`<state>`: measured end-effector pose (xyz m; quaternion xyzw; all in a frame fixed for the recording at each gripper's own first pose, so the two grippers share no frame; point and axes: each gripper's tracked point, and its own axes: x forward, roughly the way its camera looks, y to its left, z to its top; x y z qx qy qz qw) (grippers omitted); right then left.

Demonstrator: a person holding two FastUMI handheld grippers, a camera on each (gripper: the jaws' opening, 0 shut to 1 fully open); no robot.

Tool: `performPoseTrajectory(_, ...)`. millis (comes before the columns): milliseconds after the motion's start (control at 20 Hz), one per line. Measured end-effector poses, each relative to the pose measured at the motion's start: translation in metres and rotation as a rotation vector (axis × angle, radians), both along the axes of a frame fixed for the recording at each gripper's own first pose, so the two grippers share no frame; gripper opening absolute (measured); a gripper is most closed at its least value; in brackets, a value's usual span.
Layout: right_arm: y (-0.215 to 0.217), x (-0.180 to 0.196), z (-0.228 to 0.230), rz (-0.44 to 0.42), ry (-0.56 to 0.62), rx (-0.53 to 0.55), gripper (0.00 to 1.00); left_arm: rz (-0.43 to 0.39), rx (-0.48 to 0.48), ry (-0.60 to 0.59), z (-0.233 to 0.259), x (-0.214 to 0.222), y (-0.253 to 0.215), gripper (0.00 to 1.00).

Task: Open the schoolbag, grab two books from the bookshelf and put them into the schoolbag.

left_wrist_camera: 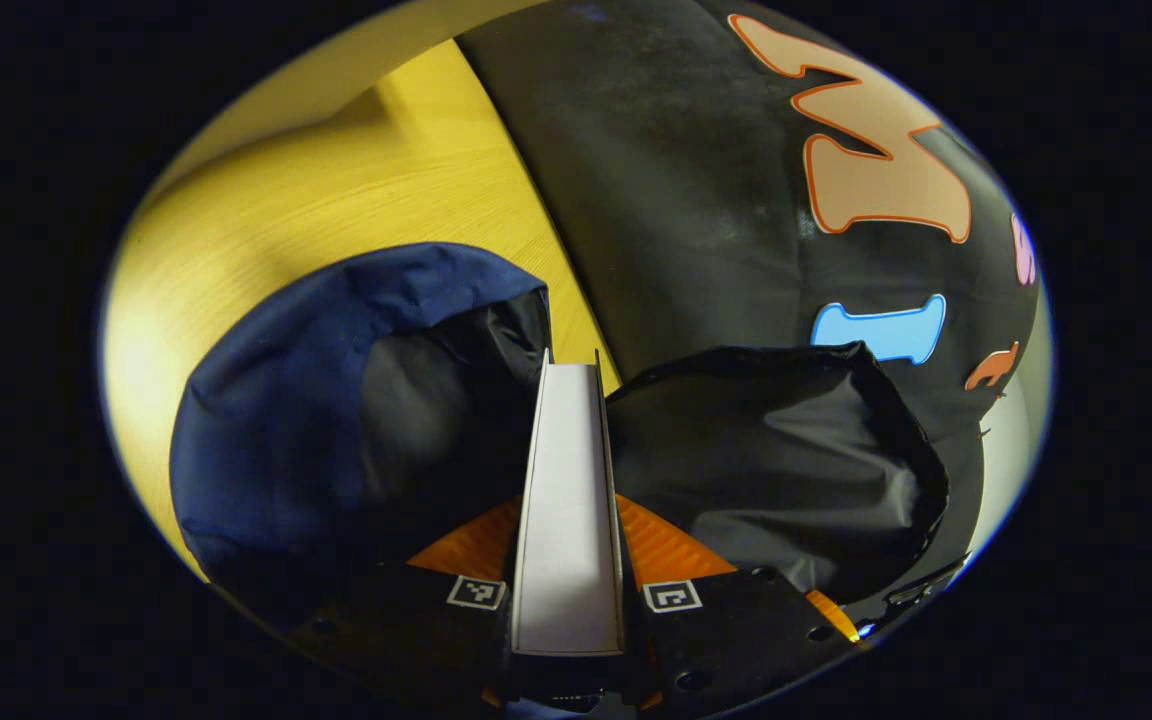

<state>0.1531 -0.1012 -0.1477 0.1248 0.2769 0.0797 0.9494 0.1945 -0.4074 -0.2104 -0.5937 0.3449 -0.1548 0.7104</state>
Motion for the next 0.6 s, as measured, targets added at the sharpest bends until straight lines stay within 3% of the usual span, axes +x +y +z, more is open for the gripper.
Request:
performPoseTrajectory(450, -0.001, 0.003, -0.003, -0.006, 0.005, -0.001, 0.08, -0.019, 0.026, 0.023, -0.004, 0.003, 0.004, 0.37)
performPoseTrajectory(600, 0.0, 0.003, -0.006, -0.003, 0.009, -0.005, 0.08, -0.094, 0.168, 0.03, -0.018, -0.008, 0.01, 0.43)
